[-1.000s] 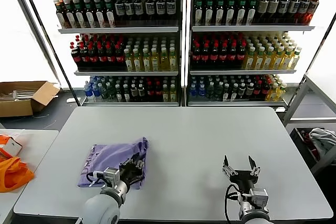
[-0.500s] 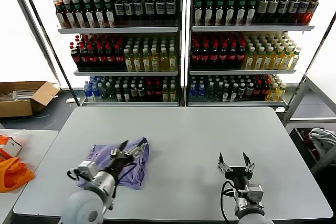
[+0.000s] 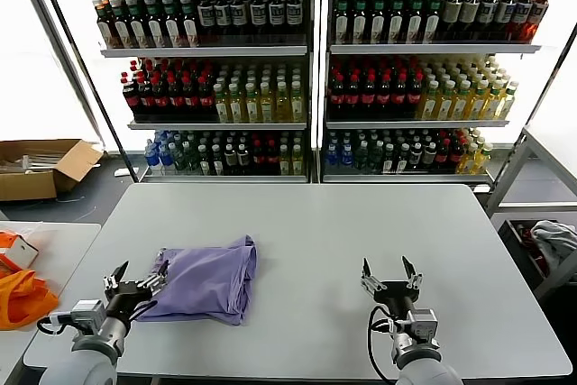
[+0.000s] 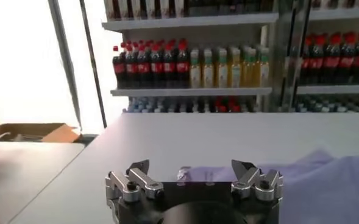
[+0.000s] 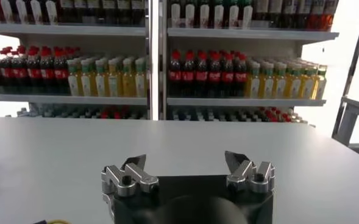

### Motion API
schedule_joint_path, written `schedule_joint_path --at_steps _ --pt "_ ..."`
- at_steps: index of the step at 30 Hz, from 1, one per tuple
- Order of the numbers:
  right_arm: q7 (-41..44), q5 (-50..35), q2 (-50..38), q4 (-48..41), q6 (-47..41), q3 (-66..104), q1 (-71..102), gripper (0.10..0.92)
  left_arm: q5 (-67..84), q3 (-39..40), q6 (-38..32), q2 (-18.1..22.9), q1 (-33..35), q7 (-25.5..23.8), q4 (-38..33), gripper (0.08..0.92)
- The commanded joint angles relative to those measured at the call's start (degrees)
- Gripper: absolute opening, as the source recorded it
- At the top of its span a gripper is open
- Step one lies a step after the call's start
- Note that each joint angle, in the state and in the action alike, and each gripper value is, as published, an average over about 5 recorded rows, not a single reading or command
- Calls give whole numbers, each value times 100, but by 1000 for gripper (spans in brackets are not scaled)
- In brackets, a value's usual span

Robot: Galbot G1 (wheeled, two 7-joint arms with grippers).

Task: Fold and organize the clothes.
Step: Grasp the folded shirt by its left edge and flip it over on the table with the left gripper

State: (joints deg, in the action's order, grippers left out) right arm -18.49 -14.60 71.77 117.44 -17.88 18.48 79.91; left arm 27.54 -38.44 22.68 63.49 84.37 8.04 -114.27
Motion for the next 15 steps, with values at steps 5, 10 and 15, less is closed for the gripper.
schedule_joint_path --at_steps 5,10,15 --pt "1 -3 -8 -48 7 -71 -59 823 536 -273 265 -108 268 -350 55 823" --pt "0 17 26 -23 22 -70 19 823 875 -210 337 -156 89 -412 225 823" --pt "0 51 57 5 24 -71 85 823 868 -133 292 -180 -81 -475 417 823"
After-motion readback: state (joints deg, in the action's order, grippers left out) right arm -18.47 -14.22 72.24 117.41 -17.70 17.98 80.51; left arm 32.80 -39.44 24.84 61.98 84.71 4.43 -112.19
